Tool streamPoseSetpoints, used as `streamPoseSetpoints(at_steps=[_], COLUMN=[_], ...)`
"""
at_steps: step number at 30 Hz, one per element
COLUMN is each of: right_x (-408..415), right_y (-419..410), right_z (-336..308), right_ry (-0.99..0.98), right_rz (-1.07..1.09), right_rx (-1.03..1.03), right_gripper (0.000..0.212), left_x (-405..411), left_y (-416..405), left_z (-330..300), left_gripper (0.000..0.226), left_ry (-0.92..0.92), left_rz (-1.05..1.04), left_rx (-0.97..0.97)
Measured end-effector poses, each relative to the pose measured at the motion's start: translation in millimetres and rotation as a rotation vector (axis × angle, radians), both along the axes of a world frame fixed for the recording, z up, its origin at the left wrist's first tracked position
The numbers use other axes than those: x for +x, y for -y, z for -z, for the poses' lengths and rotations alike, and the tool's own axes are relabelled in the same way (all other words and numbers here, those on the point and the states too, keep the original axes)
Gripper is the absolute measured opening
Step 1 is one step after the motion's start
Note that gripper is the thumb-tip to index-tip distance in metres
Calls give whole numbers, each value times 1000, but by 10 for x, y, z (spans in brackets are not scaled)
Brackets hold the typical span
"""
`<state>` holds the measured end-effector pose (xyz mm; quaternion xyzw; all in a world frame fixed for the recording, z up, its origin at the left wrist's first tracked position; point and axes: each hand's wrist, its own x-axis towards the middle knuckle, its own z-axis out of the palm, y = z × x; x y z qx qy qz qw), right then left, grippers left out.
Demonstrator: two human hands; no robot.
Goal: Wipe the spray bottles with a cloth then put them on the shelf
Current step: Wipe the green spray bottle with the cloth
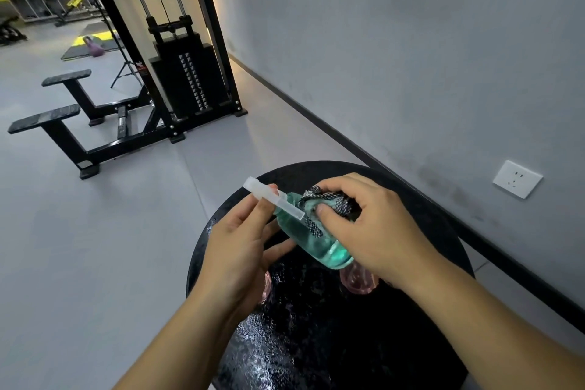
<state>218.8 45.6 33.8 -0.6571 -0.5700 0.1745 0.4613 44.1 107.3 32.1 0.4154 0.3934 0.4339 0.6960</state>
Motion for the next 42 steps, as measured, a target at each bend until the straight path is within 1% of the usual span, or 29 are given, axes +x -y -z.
streamPoseSetpoints(at_steps=[4,5,9,12,18,21,24,26,30,35,37,40,42], right_x=[157,169,52,2,235,162,61,88,187,59,74,160,165], right_y=[-1,4,26,36,76,98,122,116,104,138,128,107,113], right_z=[88,112,76,12,66,79,40,49,85,54,52,68,62], right_ry=[66,70,23,28,-26,-27,39,38,-48,41,44,-29,-69], right_rz=[61,67,17,-24,81,51,-28,-13,78,-10,6,83,85], right_rx=[-163,-175,-51,7,-127,-71,-15,-32,-96,-20,-21,-54,-62], right_gripper=[16,17,20,21,15,18,19,20,17,21,21,18,17], left_x=[-18,-8,31,4,-30,-3,-3,-20,-37,2,-11,-30,-23], left_y=[-16,-5,44,18,-30,-11,-2,-15,-50,-23,-29,-51,-43], left_z=[3,3,-5,-15,-38,-28,-34,-48,-54,-29,-29,-36,-34], left_gripper=[19,20,19,19,22,23,21,18,16,18,18,18,18], left_ry=[17,12,-23,-4,24,7,6,18,31,7,11,24,32], left_rz=[-31,-28,2,-19,-148,-166,-177,-194,-215,-185,-182,-179,-155], left_rx=[10,16,52,32,11,-9,-28,-39,-41,-39,-43,-16,6])
